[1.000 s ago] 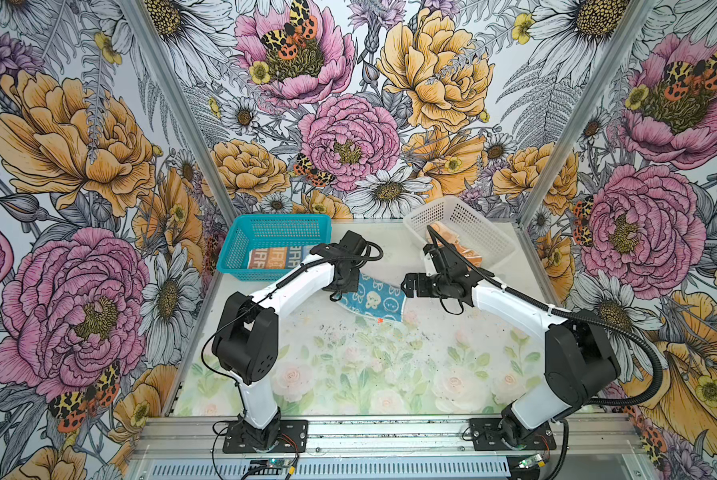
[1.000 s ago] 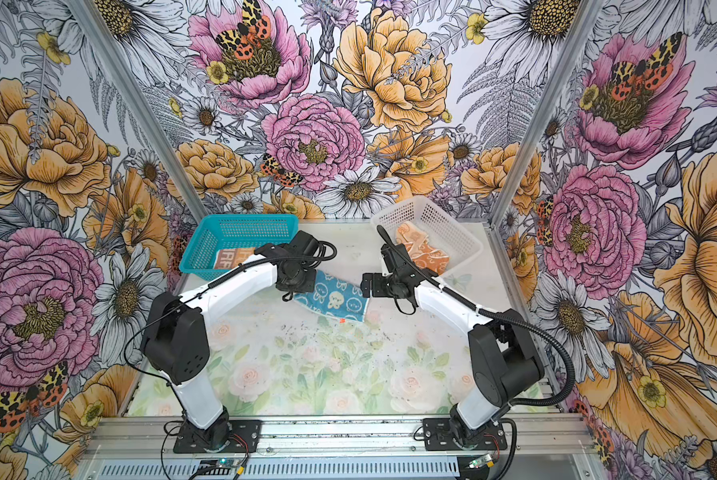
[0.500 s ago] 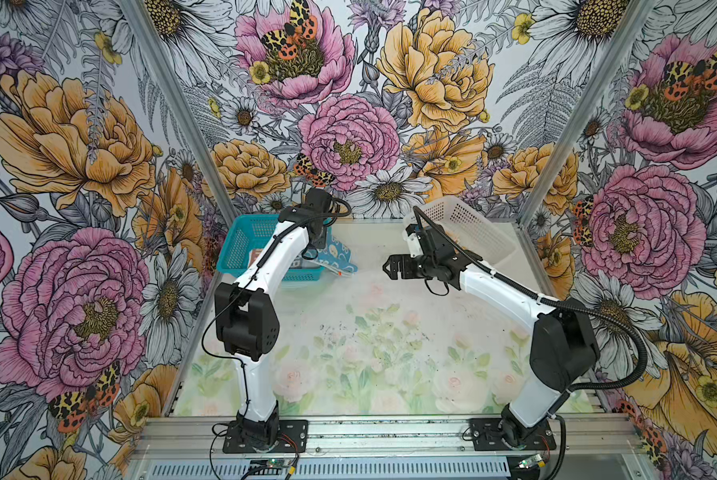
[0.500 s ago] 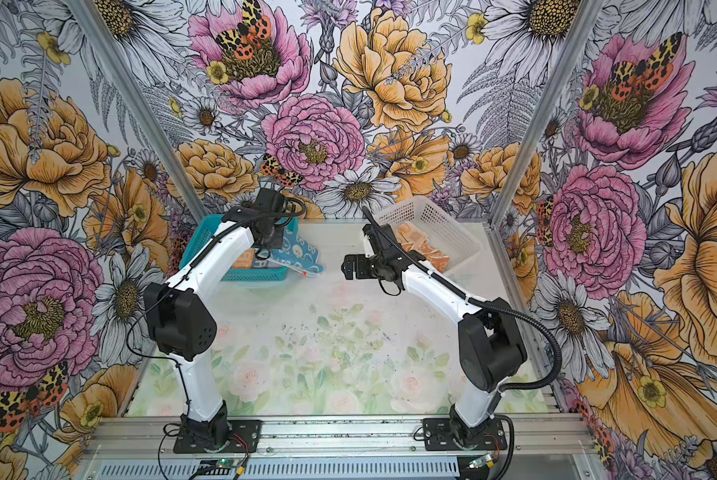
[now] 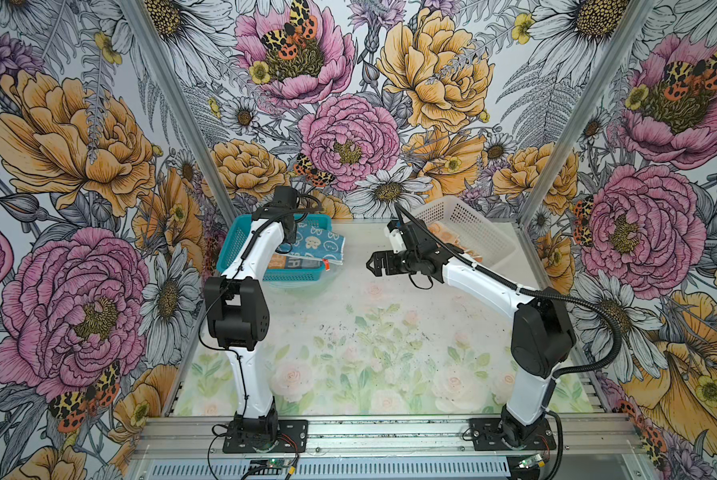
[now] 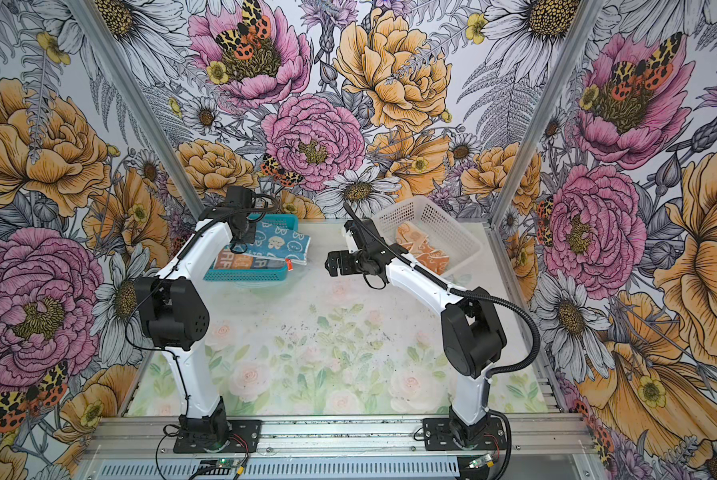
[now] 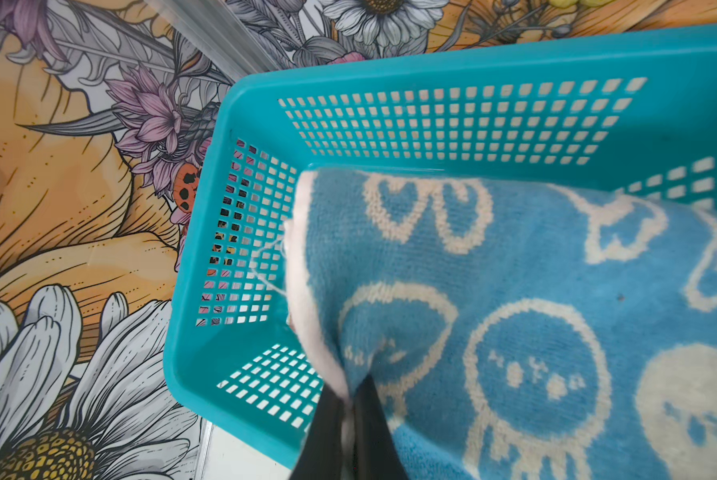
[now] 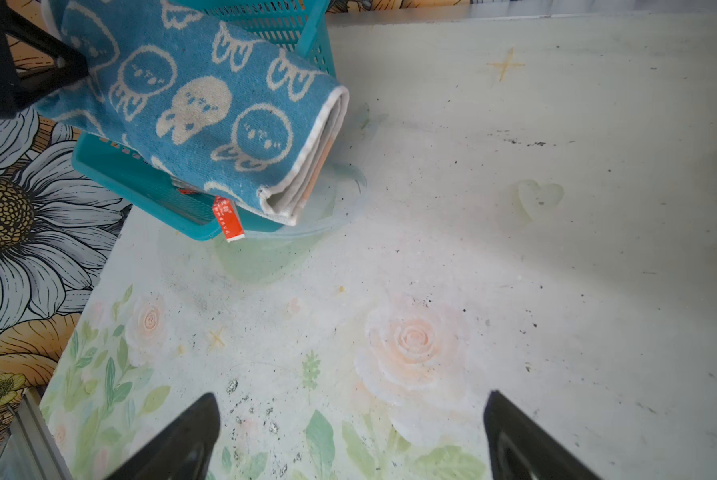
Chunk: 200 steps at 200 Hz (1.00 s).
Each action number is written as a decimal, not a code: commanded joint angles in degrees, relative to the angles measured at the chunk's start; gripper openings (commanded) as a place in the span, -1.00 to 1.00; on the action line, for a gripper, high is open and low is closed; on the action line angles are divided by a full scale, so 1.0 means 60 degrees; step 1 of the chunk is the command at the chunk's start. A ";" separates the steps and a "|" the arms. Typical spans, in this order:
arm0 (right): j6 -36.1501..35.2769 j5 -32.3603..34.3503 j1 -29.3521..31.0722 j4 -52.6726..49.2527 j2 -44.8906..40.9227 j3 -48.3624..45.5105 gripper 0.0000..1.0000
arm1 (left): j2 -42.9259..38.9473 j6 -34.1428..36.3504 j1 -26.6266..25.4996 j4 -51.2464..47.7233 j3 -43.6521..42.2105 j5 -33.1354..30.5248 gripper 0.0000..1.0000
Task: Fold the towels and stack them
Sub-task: 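Lift the blue strip into the teal basket with left gripper while right draws back, then open the left gripper over the basket while the right reaches into the white basket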
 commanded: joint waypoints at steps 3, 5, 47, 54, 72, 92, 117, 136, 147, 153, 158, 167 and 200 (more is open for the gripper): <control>-0.0046 -0.0084 0.0045 -0.0084 0.0305 0.0474 0.99 | 0.0441 0.0400 0.0387 0.0558 -0.0021 0.0312 -1.00; -0.0046 -0.0083 0.0045 -0.0084 0.0329 0.0496 0.99 | 0.0467 0.0425 0.0414 0.0575 -0.0034 0.0334 -1.00; 0.0061 -0.0160 0.0051 -0.0082 0.0663 0.0688 0.98 | 0.1005 0.0881 0.0823 0.1140 -0.0458 0.0310 -1.00; 0.0057 -0.0156 0.0052 -0.0085 0.0680 0.0684 0.99 | 0.1056 0.0943 0.0882 0.1246 -0.0542 0.0322 -1.00; 0.0064 -0.0167 0.0061 -0.0084 0.0739 0.0666 0.99 | 0.1128 0.1007 0.1041 0.1465 -0.0718 0.0347 -1.00; 0.0071 -0.0166 0.0055 -0.0111 0.0795 0.0659 0.99 | 0.1262 0.1019 0.1181 0.1456 -0.0645 0.0512 -1.00; 0.0086 -0.0114 0.0050 -0.0109 0.0791 0.0613 0.99 | 0.1323 0.1142 0.1221 0.1451 -0.0539 0.0385 -1.00; 0.0036 -0.0013 0.0003 -0.0136 0.0670 0.0528 0.99 | 0.1190 0.1055 0.1280 0.1441 -0.0536 0.0380 -1.00; 0.0000 0.0047 -0.0075 -0.0159 0.0585 0.0481 0.98 | 0.1184 0.0997 0.1317 0.1443 -0.0543 0.0512 -1.00; -0.0016 0.0047 -0.0131 -0.0178 0.0538 0.0454 0.99 | 0.1251 0.0954 0.1351 0.1440 -0.0525 0.0589 -1.00; -0.0030 0.0050 -0.0186 -0.0186 0.0494 0.0450 0.98 | 0.1329 0.0936 0.1359 0.1436 -0.0474 0.0602 -1.00; -0.0070 0.0061 -0.0305 -0.0237 0.0414 0.0421 0.99 | 0.1480 0.0895 0.1362 0.1383 -0.0395 0.0448 -1.00; -0.0264 0.0234 -0.0774 -0.0404 0.0014 0.0294 0.98 | 0.1707 0.0566 0.1348 0.1183 -0.0202 -0.0086 -0.49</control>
